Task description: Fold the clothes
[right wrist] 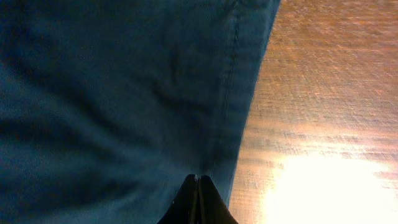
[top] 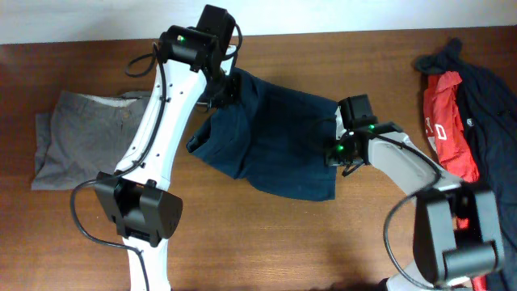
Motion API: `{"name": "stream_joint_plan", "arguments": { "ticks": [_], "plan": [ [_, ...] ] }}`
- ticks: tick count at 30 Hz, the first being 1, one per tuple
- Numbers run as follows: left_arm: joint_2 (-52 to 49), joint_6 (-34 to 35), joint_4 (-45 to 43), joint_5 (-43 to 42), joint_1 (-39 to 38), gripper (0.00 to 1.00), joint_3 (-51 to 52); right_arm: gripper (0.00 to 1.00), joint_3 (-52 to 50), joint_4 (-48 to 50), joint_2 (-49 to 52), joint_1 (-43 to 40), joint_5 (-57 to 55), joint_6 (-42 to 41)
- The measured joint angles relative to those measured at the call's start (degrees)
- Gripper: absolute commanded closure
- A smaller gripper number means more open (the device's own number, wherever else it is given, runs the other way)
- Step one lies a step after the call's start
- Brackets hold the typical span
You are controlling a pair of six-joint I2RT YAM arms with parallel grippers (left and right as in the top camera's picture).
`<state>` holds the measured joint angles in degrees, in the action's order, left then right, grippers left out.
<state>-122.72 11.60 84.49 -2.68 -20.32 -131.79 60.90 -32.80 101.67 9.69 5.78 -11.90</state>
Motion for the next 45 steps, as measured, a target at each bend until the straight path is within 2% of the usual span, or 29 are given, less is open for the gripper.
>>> {"name": "stream_joint_plan", "arguments": {
  "ticks": [6,12,19,23,35,40,45],
  "plan": [
    [0.02,-0.57,0.31,-0.02,0.00,1.00,-0.02,0.96,0.39,-0.15,3.89,-0.02,0.11,-0.13],
    [0.00,-1.33,1.92,0.04,0.26,1.00,-2.32,0.96,1.38,-2.54,4.92,0.35,5.11,1.38],
    [0.02,-1.51,0.42,-1.29,0.42,1.00,-9.77,0.96,1.53,-7.15,5.16,7.43,8.96,6.45],
    [0.00,-1.51,0.39,-1.92,-0.09,1.00,-9.84,0.96,1.53,-8.04,5.16,11.30,9.16,8.66],
    [0.00,-1.51,-1.49,-1.53,-5.66,1.00,-6.38,0.96,1.33,-8.31,4.72,11.61,9.51,11.02],
    [0.00,-1.49,-2.32,-0.04,-8.24,1.00,-4.87,0.96,0.02,-6.71,0.44,11.56,6.58,10.51],
    [0.00,-1.49,-2.60,0.24,-8.98,1.00,-4.09,0.96,-0.04,-5.75,-11.15,10.14,1.46,6.12]
  ]
}}
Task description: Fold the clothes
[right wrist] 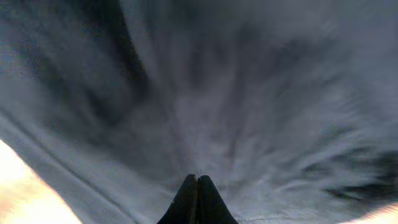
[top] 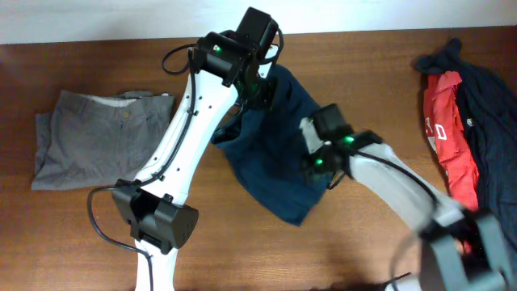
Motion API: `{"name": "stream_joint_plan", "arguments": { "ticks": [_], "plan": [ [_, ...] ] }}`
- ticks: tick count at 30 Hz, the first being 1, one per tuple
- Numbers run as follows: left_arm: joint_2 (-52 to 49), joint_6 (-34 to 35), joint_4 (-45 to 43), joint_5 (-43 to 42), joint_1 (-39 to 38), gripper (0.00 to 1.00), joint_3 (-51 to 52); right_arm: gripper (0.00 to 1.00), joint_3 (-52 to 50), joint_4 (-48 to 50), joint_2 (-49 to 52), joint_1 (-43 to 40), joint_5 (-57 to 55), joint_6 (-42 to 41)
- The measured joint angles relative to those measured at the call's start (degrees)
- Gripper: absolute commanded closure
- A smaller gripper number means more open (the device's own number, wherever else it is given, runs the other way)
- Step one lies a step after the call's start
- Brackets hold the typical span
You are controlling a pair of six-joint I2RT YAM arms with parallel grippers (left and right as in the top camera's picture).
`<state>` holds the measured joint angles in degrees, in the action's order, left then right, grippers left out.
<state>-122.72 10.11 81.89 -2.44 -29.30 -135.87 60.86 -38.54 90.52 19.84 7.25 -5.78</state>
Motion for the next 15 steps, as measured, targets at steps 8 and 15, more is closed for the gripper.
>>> {"name": "stream_joint_plan", "arguments": {
  "ticks": [8,15],
  "plan": [
    [0.00,0.02,-0.92,0.26,-0.28,1.00,0.04,0.96,0.09,-1.53,-11.63,-7.63,-6.99,-10.82],
    [0.00,0.02,-0.94,0.39,-0.37,0.99,0.04,0.96,0.09,-2.03,-5.09,-17.20,-8.04,-12.24]
  ]
}}
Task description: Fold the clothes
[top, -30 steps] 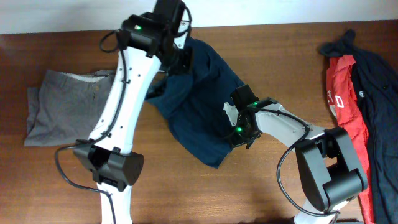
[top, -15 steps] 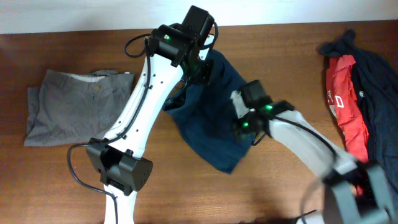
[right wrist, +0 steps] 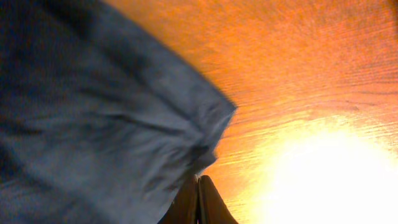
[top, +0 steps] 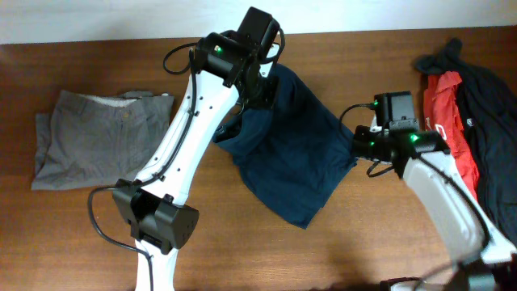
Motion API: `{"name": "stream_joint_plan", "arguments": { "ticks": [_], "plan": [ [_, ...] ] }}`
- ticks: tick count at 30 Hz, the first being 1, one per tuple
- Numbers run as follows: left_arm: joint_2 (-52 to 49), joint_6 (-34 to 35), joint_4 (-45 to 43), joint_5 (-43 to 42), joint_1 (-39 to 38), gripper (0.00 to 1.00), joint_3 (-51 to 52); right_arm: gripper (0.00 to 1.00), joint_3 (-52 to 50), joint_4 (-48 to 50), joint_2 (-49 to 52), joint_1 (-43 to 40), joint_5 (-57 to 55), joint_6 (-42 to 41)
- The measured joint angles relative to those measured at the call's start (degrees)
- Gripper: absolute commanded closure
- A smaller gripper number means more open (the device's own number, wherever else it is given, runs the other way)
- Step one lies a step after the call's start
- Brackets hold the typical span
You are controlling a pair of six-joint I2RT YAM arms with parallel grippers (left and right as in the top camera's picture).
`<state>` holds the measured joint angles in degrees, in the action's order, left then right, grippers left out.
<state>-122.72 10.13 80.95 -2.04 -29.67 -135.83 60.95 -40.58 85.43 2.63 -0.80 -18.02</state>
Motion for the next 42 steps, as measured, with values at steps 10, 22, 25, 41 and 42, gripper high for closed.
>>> {"name": "stream_joint_plan", "arguments": {
  "ticks": [10,22,25,41,42],
  "plan": [
    [0.00,0.00,-0.11,0.17,0.00,0.99,0.00,0.96,-0.09,10.16,16.35,-7.69,11.17,7.34],
    [0.00,0.00,-0.11,0.17,0.00,0.99,0.00,0.96,-0.09,14.80,20.61,-10.71,16.57,9.40],
    [0.00,0.00,-0.11,0.17,0.00,0.99,0.00,0.96,0.13,15.13,22.12,-10.82,17.40,9.51],
    [0.00,2.58,-0.46,-3.78,-2.86,0.99,0.00,0.96,0.76,15.08,22.86,-10.88,18.08,9.66],
    [0.00,2.71,-0.48,-3.91,-3.67,0.99,0.00,0.96,0.76,15.06,22.86,-10.88,18.08,9.73]
  ]
}}
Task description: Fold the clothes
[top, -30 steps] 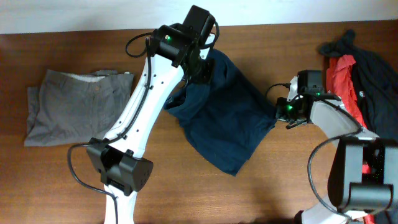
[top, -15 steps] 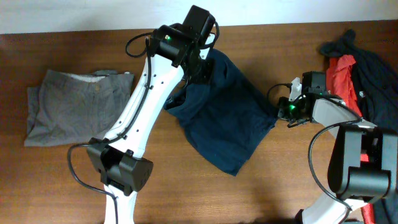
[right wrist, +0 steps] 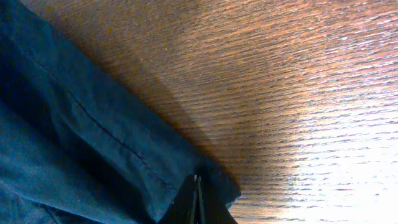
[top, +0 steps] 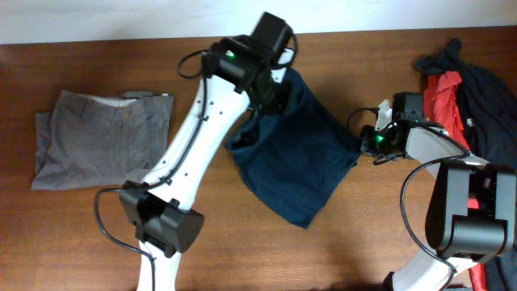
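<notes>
A dark blue garment (top: 295, 158) lies stretched on the wooden table (top: 363, 234), narrowing to a point toward the front. My left gripper (top: 277, 90) is at its bunched far corner and looks shut on it. My right gripper (top: 368, 144) is at the garment's right corner. In the right wrist view my right gripper (right wrist: 197, 186) is shut, pinching the hemmed corner of the dark blue cloth (right wrist: 74, 143) low over the wood.
Folded grey shorts (top: 97, 145) lie at the left. A heap of red and dark clothes (top: 464, 97) sits at the right edge. The white left arm (top: 190, 153) crosses the table's middle.
My left gripper and the garment's far corner have shifted a little to the right. My right gripper still pinches the right corner, which now lies flatter against the wood.
First the garment lay spread wide, my left gripper at its far left corner and my right on its right edge. Then my left had moved right and my right was over the cloth's middle. After that my right held a corner out to the right, as now.
</notes>
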Motion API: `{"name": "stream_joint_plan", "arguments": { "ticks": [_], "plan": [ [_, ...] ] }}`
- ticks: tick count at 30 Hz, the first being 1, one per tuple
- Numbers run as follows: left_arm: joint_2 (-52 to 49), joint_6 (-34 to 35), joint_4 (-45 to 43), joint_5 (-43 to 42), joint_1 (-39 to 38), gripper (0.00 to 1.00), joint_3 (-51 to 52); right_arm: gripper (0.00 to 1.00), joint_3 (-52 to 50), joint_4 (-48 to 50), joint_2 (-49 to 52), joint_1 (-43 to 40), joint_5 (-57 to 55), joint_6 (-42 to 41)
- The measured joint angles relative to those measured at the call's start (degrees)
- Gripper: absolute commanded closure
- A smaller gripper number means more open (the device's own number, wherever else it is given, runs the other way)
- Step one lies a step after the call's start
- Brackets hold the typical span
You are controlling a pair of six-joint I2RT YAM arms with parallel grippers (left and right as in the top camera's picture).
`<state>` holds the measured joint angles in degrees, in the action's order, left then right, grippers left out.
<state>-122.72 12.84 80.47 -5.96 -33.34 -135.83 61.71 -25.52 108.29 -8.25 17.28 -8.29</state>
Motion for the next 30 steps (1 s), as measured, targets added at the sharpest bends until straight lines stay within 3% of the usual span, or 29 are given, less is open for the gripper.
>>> {"name": "stream_joint_plan", "arguments": {
  "ticks": [4,9,21,23,25,28,29,30],
  "plan": [
    [0.00,0.28,-0.59,-0.04,-3.26,0.98,0.00,0.96,0.00,-0.20,0.00,0.00,0.07,-0.04],
    [-0.13,0.33,-1.27,0.07,-7.08,0.87,0.00,0.96,0.00,-0.39,0.00,0.00,0.24,-0.04],
    [-4.70,0.46,-1.88,0.00,-10.75,0.85,0.04,0.96,0.11,-1.01,0.02,0.00,0.66,-0.04],
    [-4.70,0.20,-1.68,0.66,-10.73,0.79,0.04,0.96,0.11,-1.01,0.04,0.00,0.66,-0.04],
    [-4.70,-0.13,-0.26,2.58,-10.67,0.64,0.02,0.96,0.11,-1.01,0.04,0.00,0.66,-0.04],
    [-4.70,-0.55,3.13,6.45,-9.73,0.50,0.02,0.96,0.11,-1.05,0.04,0.00,0.66,-0.04],
    [-4.70,-1.03,4.22,7.41,-9.05,0.48,0.00,0.93,0.11,-1.07,0.04,0.00,0.66,-0.02],
    [-4.70,-1.42,5.42,8.26,-8.04,0.45,-0.02,0.85,0.13,-1.18,0.04,0.00,0.68,-0.04]
  ]
}}
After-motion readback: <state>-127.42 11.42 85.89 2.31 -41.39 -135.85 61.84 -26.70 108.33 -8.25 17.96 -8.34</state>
